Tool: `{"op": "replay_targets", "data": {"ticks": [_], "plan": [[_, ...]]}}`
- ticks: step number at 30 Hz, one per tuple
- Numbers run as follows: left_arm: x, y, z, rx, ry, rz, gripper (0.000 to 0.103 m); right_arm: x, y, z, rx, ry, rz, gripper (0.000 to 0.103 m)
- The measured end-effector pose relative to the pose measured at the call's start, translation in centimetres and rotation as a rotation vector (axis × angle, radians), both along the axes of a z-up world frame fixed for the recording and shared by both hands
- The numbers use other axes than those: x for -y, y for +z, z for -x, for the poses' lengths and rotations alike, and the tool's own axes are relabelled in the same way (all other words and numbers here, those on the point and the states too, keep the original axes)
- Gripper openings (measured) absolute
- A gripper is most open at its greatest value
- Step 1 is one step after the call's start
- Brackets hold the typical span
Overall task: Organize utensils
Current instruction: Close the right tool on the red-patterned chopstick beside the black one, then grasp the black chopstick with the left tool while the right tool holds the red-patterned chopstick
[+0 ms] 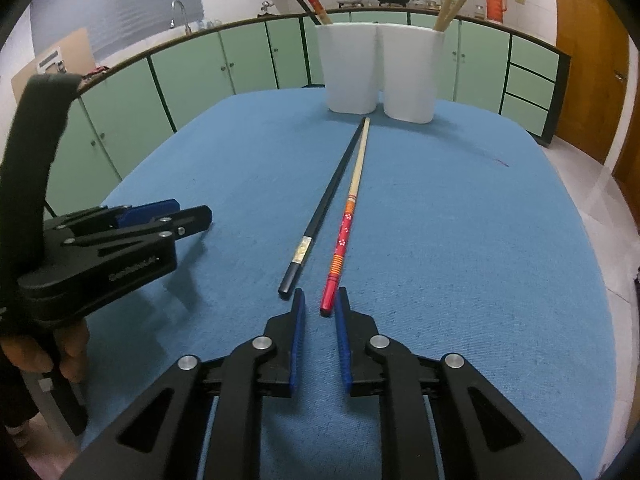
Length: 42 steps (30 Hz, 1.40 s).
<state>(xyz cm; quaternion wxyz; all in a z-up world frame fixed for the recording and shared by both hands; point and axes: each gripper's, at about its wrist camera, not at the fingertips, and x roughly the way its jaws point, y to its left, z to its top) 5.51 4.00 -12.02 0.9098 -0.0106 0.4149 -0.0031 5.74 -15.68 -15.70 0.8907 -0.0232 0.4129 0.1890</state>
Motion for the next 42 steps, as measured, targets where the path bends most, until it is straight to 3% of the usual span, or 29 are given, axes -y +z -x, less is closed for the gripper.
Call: {"op": "replay_targets", "data": {"ticks": [3, 8, 18, 27, 36, 41, 42], "plan": [[0.2, 0.0, 0.1, 0.003, -0.004, -0.007, 0.037, 0.2, 0.0, -0.1, -0.002, -0.016, -0.002, 0.007], [0.6, 0.2, 0.3, 0.007, -0.014, -0.007, 0.037, 1.2, 0.1, -0.2, 0.000, -0.056, -0.019, 0.006], [4.5, 0.2, 1.0, -0.015, -0.102, 0.065, 0.037, 5.6, 0.2, -0.9, 0.008, -0.173, -0.035, 0.006], [7.2, 0.0, 1.0, -0.033, -0.142, 0.068, 0.036, 5.7, 0.1, -0.9, 0.000, -0.165, -0.054, 0.006], [6.4, 1.4, 2.0, -0.007, -0.142, 0.121, 0.042, 6.8, -0.3, -1.4, -0.024, -0.187, -0.096, 0.006], [7.7, 0.2, 1.8, -0.040, -0.165, 0.097, 0.040, 6.8, -0.3, -1.4, -0.022, -0.188, -0.091, 0.006], [7.9, -0.1, 1.7, -0.048, -0.166, 0.090, 0.036, 6.7, -0.3, -1.4, -0.023, -0.187, -0.091, 0.006]]}}
